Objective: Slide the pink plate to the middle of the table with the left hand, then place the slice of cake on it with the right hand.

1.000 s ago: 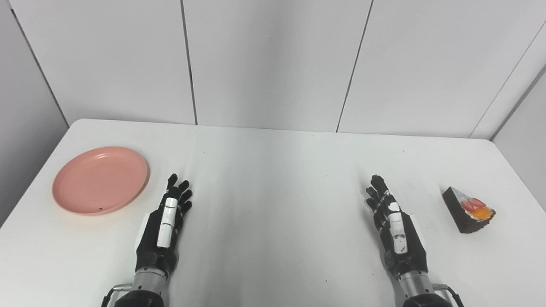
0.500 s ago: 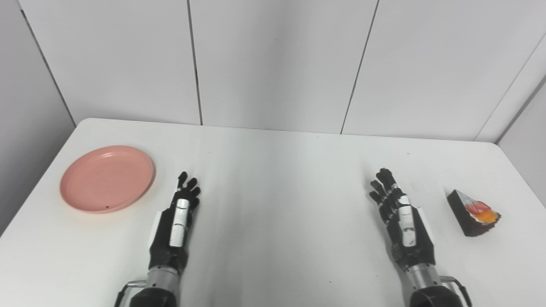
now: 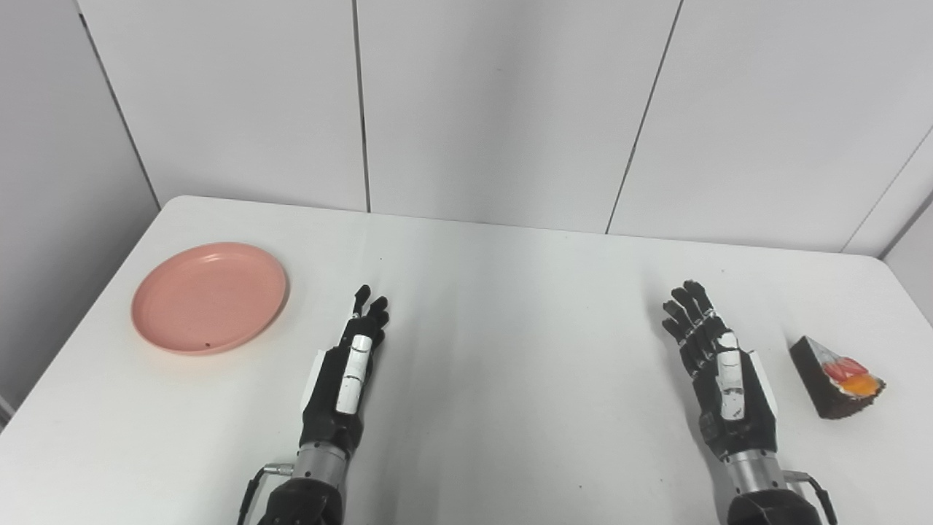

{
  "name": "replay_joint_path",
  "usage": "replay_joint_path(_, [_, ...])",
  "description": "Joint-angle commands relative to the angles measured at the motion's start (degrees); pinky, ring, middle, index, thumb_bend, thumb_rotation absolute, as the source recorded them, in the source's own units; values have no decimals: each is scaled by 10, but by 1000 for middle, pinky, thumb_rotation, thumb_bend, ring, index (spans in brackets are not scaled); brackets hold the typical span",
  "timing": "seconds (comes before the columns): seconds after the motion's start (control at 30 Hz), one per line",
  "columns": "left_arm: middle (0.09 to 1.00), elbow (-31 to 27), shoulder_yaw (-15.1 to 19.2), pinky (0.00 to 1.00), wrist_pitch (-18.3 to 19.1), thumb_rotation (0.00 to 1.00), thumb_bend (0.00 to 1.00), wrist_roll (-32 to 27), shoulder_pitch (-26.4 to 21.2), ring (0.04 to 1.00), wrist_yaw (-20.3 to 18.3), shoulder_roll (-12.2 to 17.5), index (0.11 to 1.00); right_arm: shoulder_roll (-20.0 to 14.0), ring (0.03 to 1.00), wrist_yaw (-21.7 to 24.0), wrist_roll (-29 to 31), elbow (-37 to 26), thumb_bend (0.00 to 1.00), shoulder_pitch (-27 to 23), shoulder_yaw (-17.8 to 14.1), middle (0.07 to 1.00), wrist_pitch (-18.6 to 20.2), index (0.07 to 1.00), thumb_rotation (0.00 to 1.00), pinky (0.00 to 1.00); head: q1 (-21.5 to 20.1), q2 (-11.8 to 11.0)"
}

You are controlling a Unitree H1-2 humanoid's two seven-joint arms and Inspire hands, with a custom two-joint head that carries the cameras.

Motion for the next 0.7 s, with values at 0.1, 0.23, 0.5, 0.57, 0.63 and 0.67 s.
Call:
replay_joint_path(0.1, [959,18,-3,972,-11,963,647,7,1,959,3,-5,1000,2,927,11,10,20,842,30,-1,932,-10,932,959,950,5,-12])
replay_joint_path(0.23, [968,29,-3,977,-17,966,630,5,-2,963,2,-5,1000,3,931,15,15,24,852,28,-1,938,-6,941,964,963,10,-23])
replay_joint_path(0.5, [978,52,-4,997,-32,995,599,9,-6,965,1,-3,1000,6,918,15,15,32,856,26,-1,931,-5,939,955,956,12,-41])
replay_joint_path(0.57, [975,57,-3,1000,-34,993,601,6,-7,965,0,-4,1000,6,914,15,14,35,850,25,-1,929,-8,939,950,950,12,-44])
replay_joint_path(0.63, [976,61,-2,1000,-37,988,605,4,-8,966,-2,-4,1000,7,911,14,12,36,839,25,-1,926,-10,938,949,943,12,-46])
replay_joint_path(0.67, [976,63,-2,1000,-39,987,606,4,-9,967,-2,-4,1000,8,909,14,12,36,836,25,0,925,-11,938,949,941,11,-46])
